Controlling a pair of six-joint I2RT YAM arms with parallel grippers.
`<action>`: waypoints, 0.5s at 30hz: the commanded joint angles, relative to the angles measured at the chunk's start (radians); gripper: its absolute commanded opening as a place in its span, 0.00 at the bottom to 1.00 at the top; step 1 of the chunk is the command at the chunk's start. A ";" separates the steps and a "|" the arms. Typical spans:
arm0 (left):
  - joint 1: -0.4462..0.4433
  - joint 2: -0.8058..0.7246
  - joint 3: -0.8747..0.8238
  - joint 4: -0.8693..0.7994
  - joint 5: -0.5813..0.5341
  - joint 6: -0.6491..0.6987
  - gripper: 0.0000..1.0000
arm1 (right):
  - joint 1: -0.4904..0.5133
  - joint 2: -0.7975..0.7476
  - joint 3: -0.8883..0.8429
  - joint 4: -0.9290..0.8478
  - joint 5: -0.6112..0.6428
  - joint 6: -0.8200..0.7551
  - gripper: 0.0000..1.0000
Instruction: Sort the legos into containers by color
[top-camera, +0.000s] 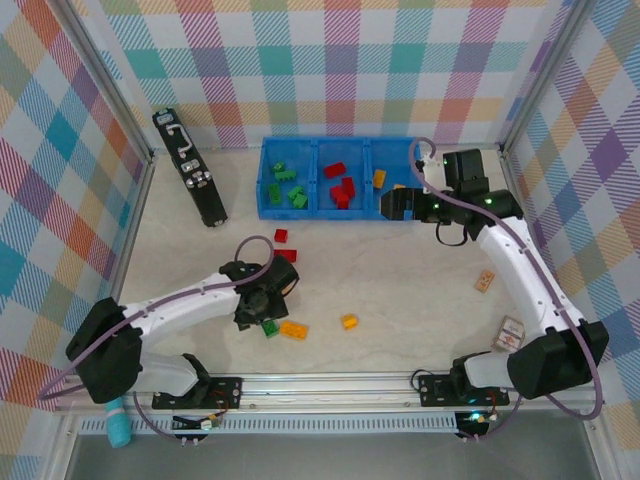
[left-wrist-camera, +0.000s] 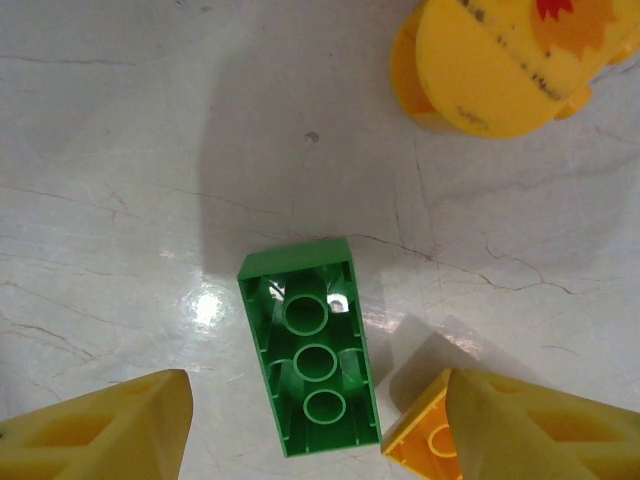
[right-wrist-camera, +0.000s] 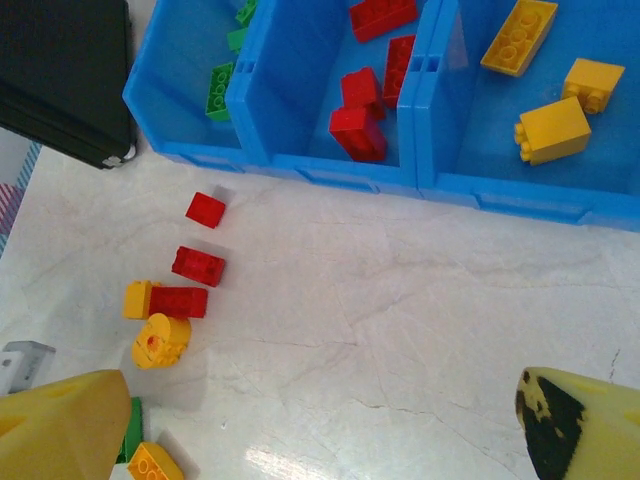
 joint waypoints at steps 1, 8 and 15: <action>-0.025 0.037 0.001 0.009 -0.017 -0.040 0.67 | 0.004 -0.030 -0.004 0.014 0.007 -0.025 0.99; -0.032 0.114 -0.060 0.112 0.012 -0.062 0.66 | 0.012 -0.048 0.000 -0.016 0.035 -0.050 0.99; -0.031 0.152 -0.087 0.135 0.037 -0.072 0.57 | 0.013 -0.050 0.000 -0.019 0.046 -0.053 0.99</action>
